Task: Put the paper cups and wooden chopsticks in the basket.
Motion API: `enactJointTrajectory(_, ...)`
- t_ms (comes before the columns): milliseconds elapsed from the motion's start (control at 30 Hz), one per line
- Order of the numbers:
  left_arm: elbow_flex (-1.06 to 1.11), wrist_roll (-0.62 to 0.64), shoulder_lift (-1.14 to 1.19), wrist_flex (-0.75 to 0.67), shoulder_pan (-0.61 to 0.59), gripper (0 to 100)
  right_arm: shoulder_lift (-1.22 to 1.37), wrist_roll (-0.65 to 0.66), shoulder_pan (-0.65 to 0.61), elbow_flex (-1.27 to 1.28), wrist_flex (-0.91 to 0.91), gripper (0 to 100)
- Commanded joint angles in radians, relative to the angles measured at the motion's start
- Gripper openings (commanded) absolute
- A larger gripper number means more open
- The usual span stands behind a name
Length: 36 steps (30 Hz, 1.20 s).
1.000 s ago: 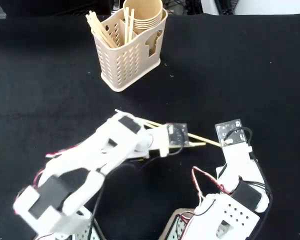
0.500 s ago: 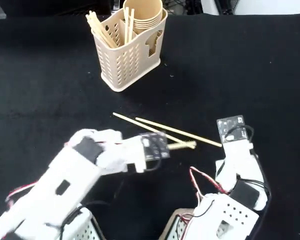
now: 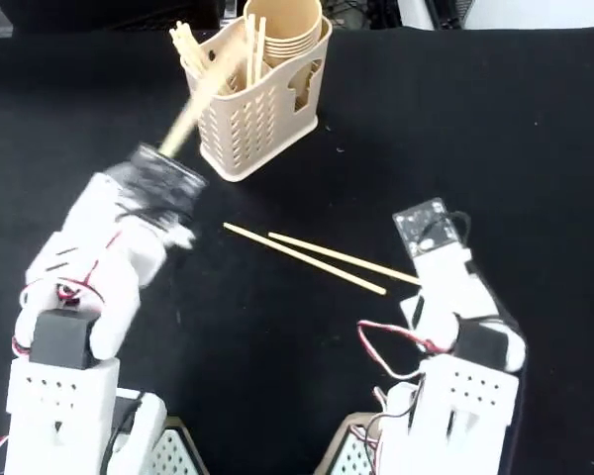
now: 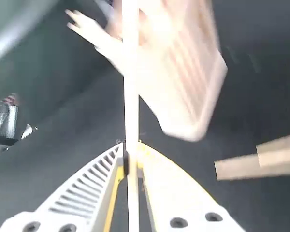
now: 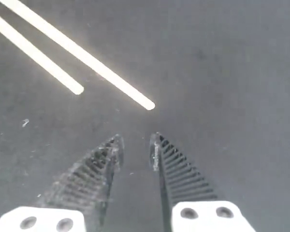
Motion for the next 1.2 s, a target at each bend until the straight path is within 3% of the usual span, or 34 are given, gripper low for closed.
enactJointTrajectory(0, -0.050, 0.255, -0.017, -0.324, -0.044, 3, 0.062, -0.015, -0.060, -0.048, -0.012, 11.0)
enactJointTrajectory(133, -0.050, 0.420, 0.006, -0.598, -0.054, 3, 0.116, -0.015, -0.098, 0.008, -0.110, 11.0)
enactJointTrajectory(267, -0.099, 0.477, 0.157, -0.744, -0.016, 3, 0.143, -0.015, -0.207, 0.099, -0.242, 11.0)
enactJointTrajectory(367, -0.199, 0.529, 0.333, -0.758, -0.005, 3, 0.145, -0.018, -0.313, 0.153, -0.305, 11.0)
enactJointTrajectory(500, -0.358, 0.641, 0.546, -0.758, -0.008, 3, 0.147, -0.126, -0.393, 0.180, -0.365, 11.0)
enactJointTrajectory(933, -0.487, 0.658, 0.718, -0.767, 0.130, 3, 0.150, -0.147, -0.393, 0.257, -0.463, 11.0)
enactJointTrajectory(1167, -0.570, 0.651, 0.901, -0.847, 0.131, 3, 0.151, -0.149, -0.393, 0.259, -0.463, 11.0)
